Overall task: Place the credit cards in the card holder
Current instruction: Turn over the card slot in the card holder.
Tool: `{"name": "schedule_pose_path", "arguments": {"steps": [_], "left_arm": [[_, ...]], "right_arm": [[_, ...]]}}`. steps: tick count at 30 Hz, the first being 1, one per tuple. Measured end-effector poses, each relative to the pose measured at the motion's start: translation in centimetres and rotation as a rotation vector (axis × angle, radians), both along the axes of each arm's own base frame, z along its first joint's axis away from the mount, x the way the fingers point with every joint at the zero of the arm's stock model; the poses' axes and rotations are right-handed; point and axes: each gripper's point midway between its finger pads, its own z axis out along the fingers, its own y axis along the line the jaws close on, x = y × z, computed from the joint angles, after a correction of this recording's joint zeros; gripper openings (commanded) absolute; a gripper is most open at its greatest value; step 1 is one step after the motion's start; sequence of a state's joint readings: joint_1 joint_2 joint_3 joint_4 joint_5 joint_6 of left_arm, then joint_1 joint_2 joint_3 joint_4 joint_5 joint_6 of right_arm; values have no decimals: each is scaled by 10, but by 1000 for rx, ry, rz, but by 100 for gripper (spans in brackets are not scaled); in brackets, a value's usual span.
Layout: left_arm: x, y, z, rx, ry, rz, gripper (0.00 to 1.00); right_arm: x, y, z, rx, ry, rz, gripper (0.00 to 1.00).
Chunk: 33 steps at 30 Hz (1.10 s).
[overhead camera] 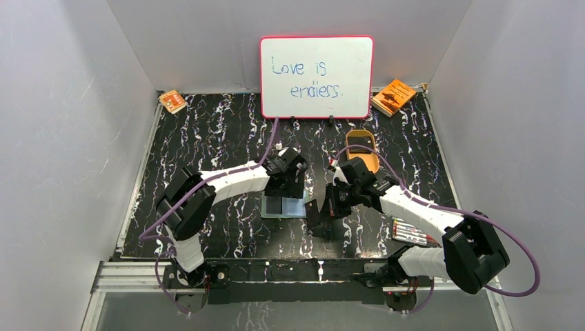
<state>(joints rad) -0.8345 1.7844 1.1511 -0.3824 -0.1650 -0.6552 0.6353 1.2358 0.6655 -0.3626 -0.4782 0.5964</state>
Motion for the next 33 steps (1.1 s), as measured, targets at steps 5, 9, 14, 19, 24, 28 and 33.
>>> {"name": "schedule_pose_path", "arguments": {"steps": [5,9,14,19,24,28,33], "left_arm": [[0,-1,-2,48,-21,-21,69],[2,0,-6,99,-40,-30,58],[4,4,-7,131,-61,-23,48],[5,3,-8,127,-64,-14,37],[5,-1,-9,110,-67,-12,24],[5,0,-9,108,-74,-7,14],[4,3,-10,112,-81,-3,7]], "right_arm": [[0,-1,-1,-4,-3,1,0],[-1,-2,-4,-10,-4,6,0],[0,-3,-5,-16,-15,11,0],[-1,-3,-5,-16,-14,12,0],[-2,-2,-6,-15,-3,18,0],[-3,0,-11,-17,17,28,0],[-2,4,-16,-12,30,33,0]]}}
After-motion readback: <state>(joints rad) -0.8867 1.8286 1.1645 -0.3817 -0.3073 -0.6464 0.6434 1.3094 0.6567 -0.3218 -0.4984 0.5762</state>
